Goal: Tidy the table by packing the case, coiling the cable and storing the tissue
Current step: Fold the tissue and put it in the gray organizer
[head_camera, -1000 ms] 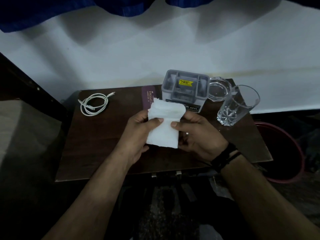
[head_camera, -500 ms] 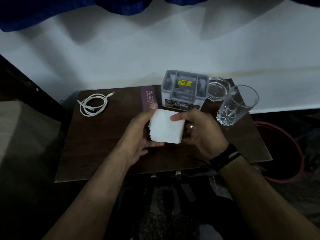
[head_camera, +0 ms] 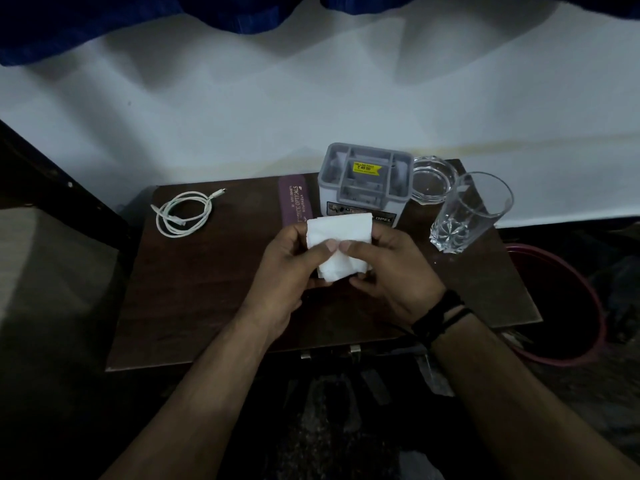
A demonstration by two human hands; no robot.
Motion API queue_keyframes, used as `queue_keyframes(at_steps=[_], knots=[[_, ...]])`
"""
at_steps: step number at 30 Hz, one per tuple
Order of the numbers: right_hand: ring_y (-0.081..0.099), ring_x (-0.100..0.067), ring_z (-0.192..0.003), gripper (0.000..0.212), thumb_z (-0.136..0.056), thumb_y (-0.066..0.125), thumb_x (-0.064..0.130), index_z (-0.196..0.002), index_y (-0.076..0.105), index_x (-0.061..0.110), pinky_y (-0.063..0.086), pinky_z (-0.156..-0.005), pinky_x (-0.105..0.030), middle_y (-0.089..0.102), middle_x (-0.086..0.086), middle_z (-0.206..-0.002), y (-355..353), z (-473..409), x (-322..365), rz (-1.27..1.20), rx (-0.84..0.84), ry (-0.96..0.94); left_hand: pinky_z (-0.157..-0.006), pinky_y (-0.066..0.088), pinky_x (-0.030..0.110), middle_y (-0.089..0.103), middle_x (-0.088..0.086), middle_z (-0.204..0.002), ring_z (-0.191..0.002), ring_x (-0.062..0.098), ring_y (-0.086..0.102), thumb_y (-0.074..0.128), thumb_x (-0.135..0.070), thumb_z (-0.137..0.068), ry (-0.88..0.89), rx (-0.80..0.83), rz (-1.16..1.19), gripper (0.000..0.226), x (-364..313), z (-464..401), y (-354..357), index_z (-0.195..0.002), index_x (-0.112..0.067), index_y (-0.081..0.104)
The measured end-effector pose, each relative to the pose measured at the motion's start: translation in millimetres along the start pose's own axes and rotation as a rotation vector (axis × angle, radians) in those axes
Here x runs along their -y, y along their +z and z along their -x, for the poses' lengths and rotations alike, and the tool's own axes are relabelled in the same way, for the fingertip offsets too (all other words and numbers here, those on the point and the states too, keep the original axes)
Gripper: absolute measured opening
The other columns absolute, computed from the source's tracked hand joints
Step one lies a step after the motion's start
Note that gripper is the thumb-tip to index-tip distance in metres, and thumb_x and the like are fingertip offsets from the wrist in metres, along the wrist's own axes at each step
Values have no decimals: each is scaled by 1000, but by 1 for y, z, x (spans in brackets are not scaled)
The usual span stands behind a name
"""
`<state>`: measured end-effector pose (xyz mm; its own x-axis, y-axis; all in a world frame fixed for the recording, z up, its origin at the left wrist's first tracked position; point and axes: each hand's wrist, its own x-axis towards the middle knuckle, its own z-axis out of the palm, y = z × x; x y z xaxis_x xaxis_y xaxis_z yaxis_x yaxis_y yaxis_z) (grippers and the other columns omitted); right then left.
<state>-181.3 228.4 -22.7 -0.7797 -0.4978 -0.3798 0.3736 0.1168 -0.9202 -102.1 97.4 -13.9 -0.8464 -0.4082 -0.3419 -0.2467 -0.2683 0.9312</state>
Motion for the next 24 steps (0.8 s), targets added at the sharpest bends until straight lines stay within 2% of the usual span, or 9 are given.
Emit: queue_keyframes(at_steps=[4, 8, 12, 15, 18, 21, 24], knots=[[65, -16, -87, 20, -96, 65, 15, -112, 73, 23, 48, -76, -39, 74, 3, -92, -2, -2, 1, -32, 5, -20, -64, 57, 26, 76, 4, -108, -94, 20, 75, 71, -10, -92, 51, -18, -37, 27, 4, -2, -2, -118, -17, 68], [53, -18, -71, 17, -94, 68, 15, -106, 74, 26, 47, -72, -38, 71, 3, -87, -3, -3, 2, -19, 11, -14, -68, 60, 30, 75, 7, -112, -99, 24, 75, 70, -8, -92, 94, -64, -5, 27, 6, -4, -5, -118, -16, 68], [63, -10, -63, 12, -92, 70, 9, -94, 76, 19, 42, -59, -27, 74, -7, -84, -8, -4, 4, -2, -35, -130, -75, 61, 32, 73, 3, -113, -105, 25, 72, 73, -8, -91, 150, -108, -53, 29, 6, -7, -11, -117, -18, 66], [61, -7, -66, 8, -91, 71, 8, -98, 76, 8, 42, -53, -19, 73, -11, -84, -13, -5, 3, 26, -65, -217, -88, 55, 22, 67, -1, -125, -111, 12, 66, 79, -12, -86, 383, -198, -372, 49, 1, -9, -14, -129, -20, 59], [56, -6, -63, 6, -91, 71, 8, -95, 76, 7, 39, -50, -17, 67, -6, -76, -15, -8, 4, -20, -102, -260, -97, 48, 28, 59, -6, -127, -116, 14, 60, 80, -18, -84, 646, -175, -755, 59, -19, -13, -12, -137, -20, 55], [55, -6, -64, 7, -91, 72, 11, -95, 77, 15, 39, -52, -20, 65, -3, -74, -17, -9, 7, -80, -134, -256, -97, 46, 36, 67, -5, -118, -105, 21, 61, 71, -26, -85, 781, -71, -1101, 46, -47, -19, 1, -130, -25, 62], [56, -2, -64, 11, -93, 70, 13, -103, 76, 12, 40, -57, -22, 65, 0, -76, -18, -9, 12, -116, -151, -262, -84, 45, 34, 72, -8, -112, -95, 17, 51, 63, -29, -92, 756, 33, -1306, 29, -71, -28, 16, -121, -31, 67]])
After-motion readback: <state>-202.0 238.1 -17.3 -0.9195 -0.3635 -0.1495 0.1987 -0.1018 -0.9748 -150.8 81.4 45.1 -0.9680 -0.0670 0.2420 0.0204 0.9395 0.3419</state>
